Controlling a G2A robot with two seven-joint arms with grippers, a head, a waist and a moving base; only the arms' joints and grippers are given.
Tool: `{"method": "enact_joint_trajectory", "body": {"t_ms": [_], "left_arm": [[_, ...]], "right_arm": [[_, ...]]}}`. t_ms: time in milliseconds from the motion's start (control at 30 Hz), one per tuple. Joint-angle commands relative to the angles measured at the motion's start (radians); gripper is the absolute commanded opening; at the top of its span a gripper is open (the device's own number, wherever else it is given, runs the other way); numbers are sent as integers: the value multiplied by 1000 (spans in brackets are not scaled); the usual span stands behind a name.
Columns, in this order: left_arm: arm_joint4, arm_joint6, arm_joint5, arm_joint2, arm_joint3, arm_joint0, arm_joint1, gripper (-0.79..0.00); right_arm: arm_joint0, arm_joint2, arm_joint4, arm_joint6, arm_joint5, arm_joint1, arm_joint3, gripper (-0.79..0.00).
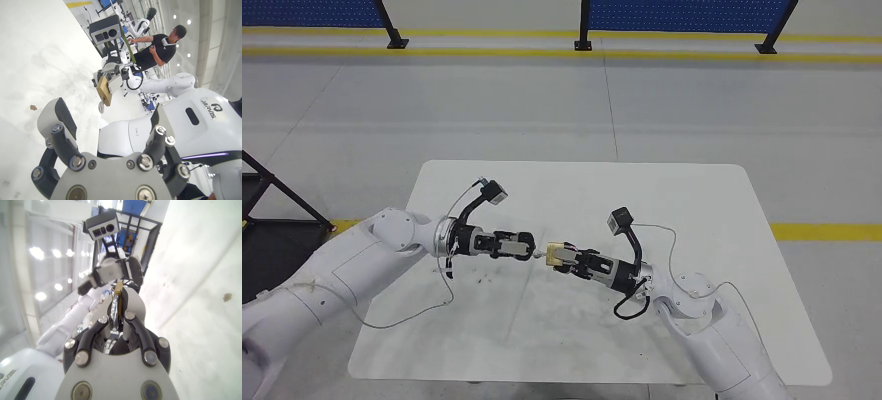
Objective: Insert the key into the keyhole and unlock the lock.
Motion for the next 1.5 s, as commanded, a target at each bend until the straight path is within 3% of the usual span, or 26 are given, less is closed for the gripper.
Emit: {"method": "enact_joint_trajectory", "body": {"t_ms": [0,233,333,667,900,933,1033,1467], "left_arm": [[2,0,0,0,1,0,0,0],[3,8,5,-1,1,3,0,0],[19,55,16,-10,-14,42,-4,0],[40,174,-96,-87,-8,166,1,0],[54,168,-95,-141,-45,220,11,0],[58,165,-90,-150,-48,224,12,-37],[81,159,-67,-175,-55,234,16,-413],[162,174,26,-272,-97,284,24,-585]], "right_arm": [[0,0,0,0,0,0,0,-785],[0,0,0,0,0,0,0,-785],[0,0,0,0,0,0,0,-785],[0,0,0,0,0,0,0,-785],[0,0,0,0,0,0,0,-785],[0,0,0,0,0,0,0,-785],[0,0,0,0,0,0,0,-785],[0,0,0,0,0,0,0,-785]]}}
